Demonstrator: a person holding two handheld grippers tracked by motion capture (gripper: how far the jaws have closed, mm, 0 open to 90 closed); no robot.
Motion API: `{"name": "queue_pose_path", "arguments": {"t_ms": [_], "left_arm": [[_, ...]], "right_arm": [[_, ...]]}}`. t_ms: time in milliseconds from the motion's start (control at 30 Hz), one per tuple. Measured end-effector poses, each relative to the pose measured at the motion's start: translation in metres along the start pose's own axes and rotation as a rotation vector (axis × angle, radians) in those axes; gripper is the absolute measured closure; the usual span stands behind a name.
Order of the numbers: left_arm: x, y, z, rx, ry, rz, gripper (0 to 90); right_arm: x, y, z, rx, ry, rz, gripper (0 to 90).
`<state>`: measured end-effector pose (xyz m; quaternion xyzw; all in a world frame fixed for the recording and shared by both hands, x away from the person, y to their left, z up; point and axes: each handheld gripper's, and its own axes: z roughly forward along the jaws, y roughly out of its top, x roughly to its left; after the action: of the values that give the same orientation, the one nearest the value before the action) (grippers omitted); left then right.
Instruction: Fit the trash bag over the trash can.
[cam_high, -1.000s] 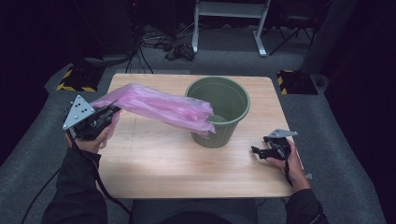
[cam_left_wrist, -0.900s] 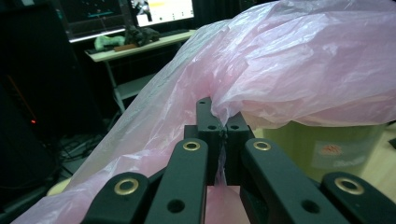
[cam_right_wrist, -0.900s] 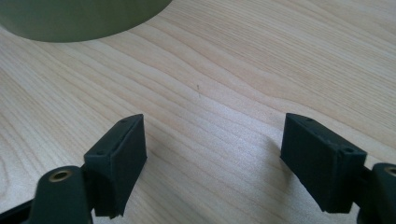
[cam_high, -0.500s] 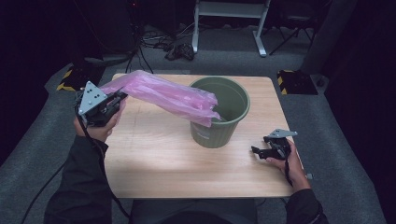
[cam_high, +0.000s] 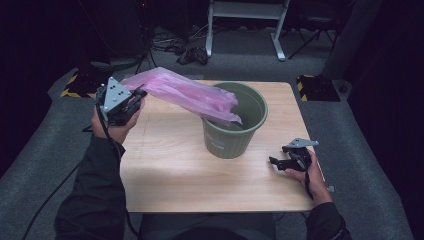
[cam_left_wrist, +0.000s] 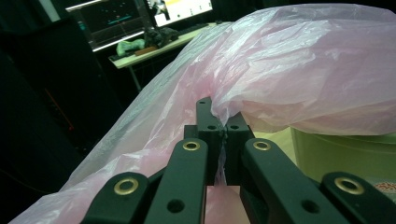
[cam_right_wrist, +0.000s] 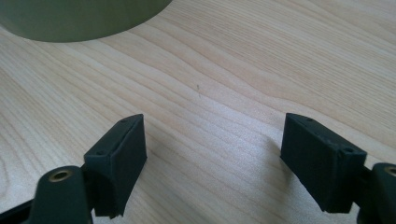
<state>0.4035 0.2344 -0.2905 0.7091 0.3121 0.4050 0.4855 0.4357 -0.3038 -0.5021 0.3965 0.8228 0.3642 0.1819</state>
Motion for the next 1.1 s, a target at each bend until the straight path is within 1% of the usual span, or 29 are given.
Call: {"name": "queue_pose_path", "arguments": {"t_ms": [133,200,267,367,433,467,533,567,600,633,667,733,800,833,867,900,933,967,1000,1033,1067,1100], "left_arm": [[-0.008,0.001,0.011,0.013,-0.013,0.01,89.2],[-0.013,0.002,0.017,0.023,-0.011,0.025,89.2],[-0.018,0.003,0.024,0.027,-0.021,0.039,89.2],[-0.023,0.004,0.03,0.037,-0.028,0.059,89.2],[-0.028,0.004,0.034,0.036,-0.041,0.069,89.2],[-0.03,0.004,0.035,0.04,-0.044,0.078,89.2],[-0.034,0.004,0.038,0.04,-0.061,0.081,89.1],[-0.036,0.004,0.039,0.04,-0.066,0.088,89.1],[-0.038,0.004,0.04,0.039,-0.073,0.084,89.1],[-0.04,0.004,0.042,0.041,-0.08,0.089,89.1],[-0.042,0.003,0.043,0.043,-0.083,0.091,89.1],[-0.045,0.003,0.045,0.05,-0.085,0.105,89.1],[-0.048,0.002,0.047,0.051,-0.085,0.113,89.1],[-0.049,0.002,0.048,0.052,-0.081,0.112,89.1],[-0.049,0.002,0.048,0.06,-0.064,0.122,89.1],[-0.049,0.002,0.048,0.06,-0.061,0.12,89.1],[-0.048,0.001,0.048,0.06,-0.064,0.118,89.1],[-0.047,0.001,0.047,0.059,-0.057,0.119,89.1],[-0.046,0.001,0.047,0.061,-0.045,0.123,89.1],[-0.045,0.001,0.046,0.059,-0.041,0.12,89.1],[-0.043,0.001,0.046,0.062,-0.039,0.119,89.1],[-0.042,0.001,0.046,0.067,-0.029,0.126,89.1]], "right_arm": [[0.0,0.0,0.0,0.0,0.0,0.0,22.1],[0.0,0.0,0.0,0.0,0.0,0.0,22.0],[0.0,0.0,0.0,0.0,0.0,0.0,22.4],[0.0,0.0,-0.001,-0.003,0.004,-0.003,24.6],[0.0,0.001,-0.003,-0.001,0.011,0.008,26.1],[0.001,0.002,-0.005,-0.01,0.016,0.01,26.6],[0.002,0.008,-0.013,-0.049,0.022,0.018,28.0],[0.003,0.012,-0.019,-0.07,0.017,0.019,28.1],[0.004,0.016,-0.025,-0.096,0.017,0.018,28.6],[0.005,0.02,-0.031,-0.122,0.017,0.021,28.9],[0.007,0.027,-0.04,-0.153,0.015,0.016,29.2],[0.009,0.036,-0.052,-0.191,0.009,0.005,30.2],[0.012,0.049,-0.068,-0.245,0.024,0.007,31.5],[0.014,0.059,-0.078,-0.279,0.025,-0.004,31.6],[0.016,0.065,-0.085,-0.297,0.021,-0.014,31.6],[0.02,0.075,-0.094,-0.329,0.018,-0.031,31.8],[0.022,0.083,-0.102,-0.352,0.025,-0.04,32.1],[0.024,0.089,-0.107,-0.365,0.032,-0.047,32.1],[0.027,0.096,-0.113,-0.381,0.026,-0.063,32.1],[0.029,0.103,-0.118,-0.395,0.021,-0.074,32.1],[0.031,0.11,-0.123,-0.408,0.025,-0.078,32.3],[0.033,0.117,-0.128,-0.419,0.036,-0.081,32.3]]}}
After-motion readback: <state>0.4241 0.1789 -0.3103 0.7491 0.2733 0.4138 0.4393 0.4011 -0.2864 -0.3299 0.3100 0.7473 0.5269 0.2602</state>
